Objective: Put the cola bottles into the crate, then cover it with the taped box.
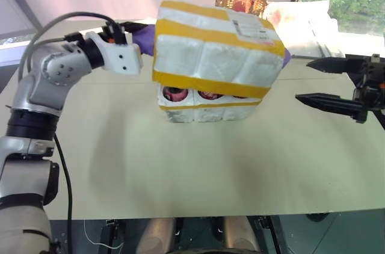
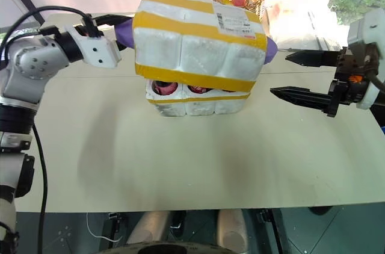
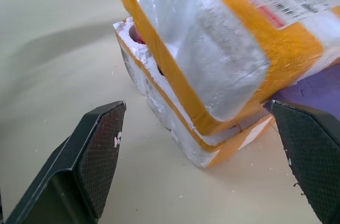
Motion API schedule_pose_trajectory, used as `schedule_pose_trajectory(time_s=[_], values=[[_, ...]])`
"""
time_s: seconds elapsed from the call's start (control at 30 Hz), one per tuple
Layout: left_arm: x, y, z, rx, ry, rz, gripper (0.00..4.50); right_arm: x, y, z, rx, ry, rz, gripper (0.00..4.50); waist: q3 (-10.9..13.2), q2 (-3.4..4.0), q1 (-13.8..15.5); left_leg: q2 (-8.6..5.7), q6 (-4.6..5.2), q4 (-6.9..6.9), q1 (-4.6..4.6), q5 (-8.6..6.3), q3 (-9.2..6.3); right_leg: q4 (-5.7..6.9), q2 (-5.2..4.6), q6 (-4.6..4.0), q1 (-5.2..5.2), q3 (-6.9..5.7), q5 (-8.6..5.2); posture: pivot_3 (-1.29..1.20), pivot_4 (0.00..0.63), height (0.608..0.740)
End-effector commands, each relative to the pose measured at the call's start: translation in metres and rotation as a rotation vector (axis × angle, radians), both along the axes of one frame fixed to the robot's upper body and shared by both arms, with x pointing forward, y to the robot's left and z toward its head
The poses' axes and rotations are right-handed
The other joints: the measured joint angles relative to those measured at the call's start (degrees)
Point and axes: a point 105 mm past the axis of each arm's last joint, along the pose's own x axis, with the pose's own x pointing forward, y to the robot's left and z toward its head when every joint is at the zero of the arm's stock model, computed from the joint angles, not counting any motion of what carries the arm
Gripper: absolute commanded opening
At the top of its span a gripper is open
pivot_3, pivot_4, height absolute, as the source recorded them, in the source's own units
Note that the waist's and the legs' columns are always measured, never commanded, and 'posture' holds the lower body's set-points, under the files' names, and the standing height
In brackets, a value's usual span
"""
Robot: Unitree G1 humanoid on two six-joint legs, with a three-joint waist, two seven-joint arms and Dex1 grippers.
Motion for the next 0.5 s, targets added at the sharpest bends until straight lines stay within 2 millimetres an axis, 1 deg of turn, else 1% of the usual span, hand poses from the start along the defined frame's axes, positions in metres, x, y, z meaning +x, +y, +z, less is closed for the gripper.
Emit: schedule_pose_trajectory(time_s=[0.03, 0.07, 0.1, 0.2, 0.27, 0.33, 0.4, 0.43, 0.47, 0.5], values=[[0.001, 0.012, -0.004, 0.019, -0.012, 0.058, 3.38, -0.006, 0.001, 0.010, 0.006, -0.051, 0.005, 4.50, 0.00, 0.01, -0.05, 0.00, 0.00, 0.00, 0.00, 0.00, 0.00, 0.01, 0.00, 0.00, 0.00, 0.00, 0.00, 0.00, 0.150, 0.740], [0.001, 0.015, -0.006, 0.027, -0.010, 0.068, 3.98, -0.006, 0.002, 0.010, 0.006, -0.051, 0.005, 4.50, 0.00, 0.01, -0.05, 0.00, 0.00, 0.00, 0.01, 0.00, 0.00, 0.01, 0.00, 0.00, -0.01, 0.00, 0.00, 0.00, 0.150, 0.740], [0.001, 0.018, -0.008, 0.037, -0.010, 0.078, 4.47, -0.006, 0.002, 0.010, 0.007, -0.050, 0.004, 4.50, 0.00, 0.01, -0.03, 0.01, 0.00, 0.00, 0.00, 0.00, 0.00, 0.02, 0.00, 0.00, -0.01, 0.00, 0.00, 0.00, 0.150, 0.740], [-0.003, 0.032, -0.014, 0.039, 0.015, 0.115, 4.47, -0.004, 0.002, 0.009, 0.011, -0.045, 0.002, 4.50, 0.00, 0.01, -0.01, 0.01, 0.00, 0.00, 0.00, 0.00, 0.00, 0.02, 0.00, 0.00, -0.01, 0.00, 0.00, 0.00, 0.150, 0.740], [-0.009, 0.048, -0.018, 0.005, 0.066, 0.151, 4.47, -0.002, 0.001, 0.007, 0.010, -0.037, 0.000, 4.50, 0.00, 0.01, -0.05, 0.01, 0.01, 0.00, 0.00, -0.01, 0.00, 0.01, -0.01, 0.00, -0.01, 0.01, 0.00, 0.00, 0.150, 0.740], [-0.019, 0.061, -0.019, -0.061, 0.143, 0.164, 4.47, -0.001, 0.000, 0.005, 0.008, -0.029, 0.002, 4.50, 0.00, 0.01, -0.12, 0.02, 0.01, -0.01, 0.00, -0.01, 0.00, 0.01, -0.01, 0.00, -0.04, 0.02, 0.00, 0.00, 0.150, 0.740], [-0.026, 0.066, -0.020, -0.116, 0.203, 0.159, 4.47, 0.000, -0.001, 0.004, 0.005, -0.024, 0.003, 4.50, 0.00, 0.01, -0.02, 0.03, 0.00, -0.01, 0.00, -0.02, -0.01, 0.02, -0.03, -0.01, -0.05, 0.03, 0.00, 0.00, 0.150, 0.740], [-0.031, 0.071, -0.016, -0.210, 0.266, 0.161, 4.47, 0.001, -0.001, 0.002, 0.001, -0.019, 0.002, 4.50, 0.00, 0.01, 0.11, 0.04, 0.00, 0.00, 0.00, -0.02, -0.01, 0.02, -0.03, -0.01, -0.05, 0.02, 0.00, 0.00, 0.150, 0.740], [-0.037, 0.083, -0.012, -0.420, 0.431, 0.181, 4.47, 0.003, -0.003, -0.002, -0.003, -0.007, 0.000, 4.50, 0.00, 0.01, 0.12, 0.04, 0.00, 0.01, 0.00, -0.02, -0.03, 0.02, -0.03, -0.01, -0.02, 0.01, 0.00, 0.00, 0.150, 0.740], [-0.047, 0.087, -0.011, -0.582, 0.599, 0.145, 4.47, 0.004, -0.004, -0.006, -0.007, 0.003, 0.000, 4.50, 0.01, -0.02, -0.04, 0.04, 0.00, 0.02, 0.00, -0.02, -0.05, 0.00, -0.04, -0.01, 0.00, 0.00, 0.00, 0.00, 0.150, 0.740]])
